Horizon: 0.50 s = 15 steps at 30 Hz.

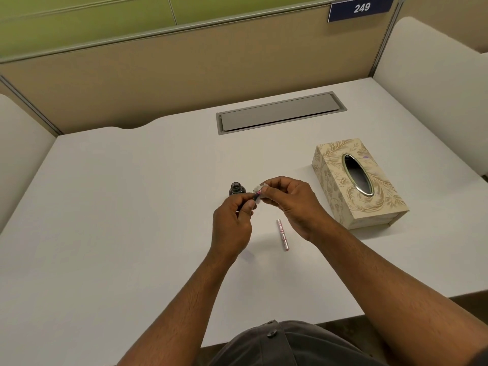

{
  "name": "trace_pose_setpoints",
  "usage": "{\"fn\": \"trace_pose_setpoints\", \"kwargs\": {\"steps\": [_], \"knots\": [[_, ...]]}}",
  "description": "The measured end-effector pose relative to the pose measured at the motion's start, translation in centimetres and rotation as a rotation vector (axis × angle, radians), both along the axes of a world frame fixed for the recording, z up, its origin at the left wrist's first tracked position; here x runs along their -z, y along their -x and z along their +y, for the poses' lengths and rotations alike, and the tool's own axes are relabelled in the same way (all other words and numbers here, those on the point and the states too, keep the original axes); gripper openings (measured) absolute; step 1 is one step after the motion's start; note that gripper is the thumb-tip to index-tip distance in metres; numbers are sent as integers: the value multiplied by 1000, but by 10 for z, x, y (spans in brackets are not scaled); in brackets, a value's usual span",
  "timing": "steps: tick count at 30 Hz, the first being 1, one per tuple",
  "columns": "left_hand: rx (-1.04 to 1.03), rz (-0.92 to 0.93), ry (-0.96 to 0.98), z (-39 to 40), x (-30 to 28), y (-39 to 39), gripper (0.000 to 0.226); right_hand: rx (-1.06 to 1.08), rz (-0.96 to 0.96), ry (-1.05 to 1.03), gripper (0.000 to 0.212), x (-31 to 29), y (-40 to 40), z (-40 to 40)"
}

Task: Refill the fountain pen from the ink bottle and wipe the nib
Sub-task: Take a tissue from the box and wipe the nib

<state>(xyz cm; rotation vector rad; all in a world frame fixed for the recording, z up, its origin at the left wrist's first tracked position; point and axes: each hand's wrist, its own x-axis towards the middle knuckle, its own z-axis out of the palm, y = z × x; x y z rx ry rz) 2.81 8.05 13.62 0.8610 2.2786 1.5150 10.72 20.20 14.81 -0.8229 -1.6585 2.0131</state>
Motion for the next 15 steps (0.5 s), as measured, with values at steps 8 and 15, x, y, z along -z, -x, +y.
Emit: {"fn": "trace_pose_setpoints", "kwargs": {"steps": [8,15], "knots": [[2,430,61,-2,2,-1,15,11,-180,-212,10,-2,1,2],[-14,627,219,-6,5,-6,16,-24,-321,-451,15,0,1,1]]}}
